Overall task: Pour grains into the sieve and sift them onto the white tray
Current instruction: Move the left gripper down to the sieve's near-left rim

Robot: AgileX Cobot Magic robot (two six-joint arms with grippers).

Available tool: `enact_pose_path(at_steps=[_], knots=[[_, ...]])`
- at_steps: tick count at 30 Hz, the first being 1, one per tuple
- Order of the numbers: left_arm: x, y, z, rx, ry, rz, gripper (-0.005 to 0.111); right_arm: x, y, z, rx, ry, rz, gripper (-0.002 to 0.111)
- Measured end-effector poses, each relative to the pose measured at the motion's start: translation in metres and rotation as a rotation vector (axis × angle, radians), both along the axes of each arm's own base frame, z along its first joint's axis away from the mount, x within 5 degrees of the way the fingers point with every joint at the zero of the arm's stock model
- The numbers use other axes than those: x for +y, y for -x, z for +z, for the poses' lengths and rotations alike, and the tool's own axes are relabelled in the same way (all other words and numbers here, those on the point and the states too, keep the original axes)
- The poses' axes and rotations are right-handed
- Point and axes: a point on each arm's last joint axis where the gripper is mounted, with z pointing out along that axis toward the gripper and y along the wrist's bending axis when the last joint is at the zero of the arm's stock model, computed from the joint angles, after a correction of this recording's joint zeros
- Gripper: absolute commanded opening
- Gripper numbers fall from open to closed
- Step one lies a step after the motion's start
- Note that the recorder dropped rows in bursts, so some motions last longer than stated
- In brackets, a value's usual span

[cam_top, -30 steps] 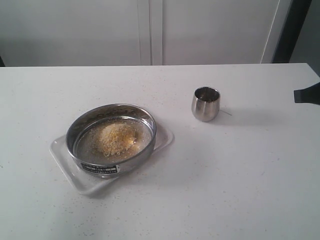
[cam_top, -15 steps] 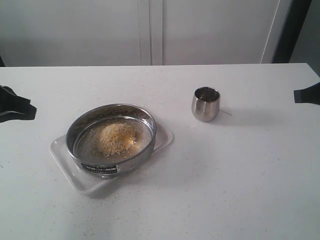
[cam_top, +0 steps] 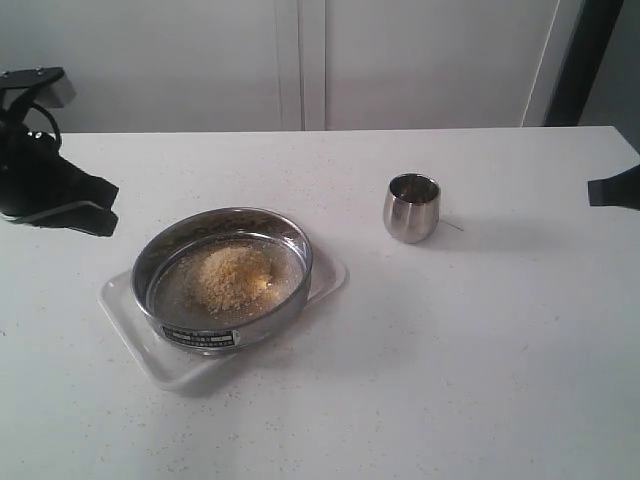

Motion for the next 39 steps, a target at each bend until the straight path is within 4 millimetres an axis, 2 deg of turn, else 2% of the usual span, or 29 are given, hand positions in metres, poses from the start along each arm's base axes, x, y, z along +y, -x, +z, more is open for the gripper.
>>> enact_pose_path(at_steps=[9,11,13,16,19,22,24,29,35,39], knots=[[-0.004,-0.034,-0.014,0.087,-0.033,-0.011,0.0,0.0,0.0,0.0,0.0,0.001,0.001,0.0],[-0.004,-0.039,-0.015,0.089,-0.044,-0.011,0.004,0.0,0.0,0.0,0.0,0.001,0.001,0.0],[-0.005,-0.048,-0.019,0.112,-0.059,-0.025,0.019,0.0,0.0,0.0,0.0,0.001,0.001,0.0],[-0.008,-0.057,-0.027,0.169,-0.06,-0.046,0.05,0.0,0.0,0.0,0.0,0.001,0.001,0.0],[-0.01,-0.068,-0.03,0.179,-0.059,-0.052,0.068,0.0,0.0,0.0,0.0,0.001,0.001,0.0],[-0.016,-0.072,-0.034,0.199,0.01,-0.074,0.069,0.0,0.0,0.0,0.0,0.001,0.001,0.0],[-0.019,-0.076,-0.032,0.14,0.027,-0.092,0.069,0.0,0.0,0.0,0.0,0.001,0.001,0.0],[-0.018,-0.084,-0.03,0.08,0.034,-0.01,0.067,0.0,0.0,0.0,0.0,0.001,0.001,0.0],[-0.017,-0.092,-0.045,0.1,-0.157,0.025,0.067,0.0,0.0,0.0,0.0,0.001,0.001,0.0],[-0.028,-0.1,-0.053,0.116,-0.196,0.036,0.067,0.0,0.0,0.0,0.0,0.001,0.001,0.0]])
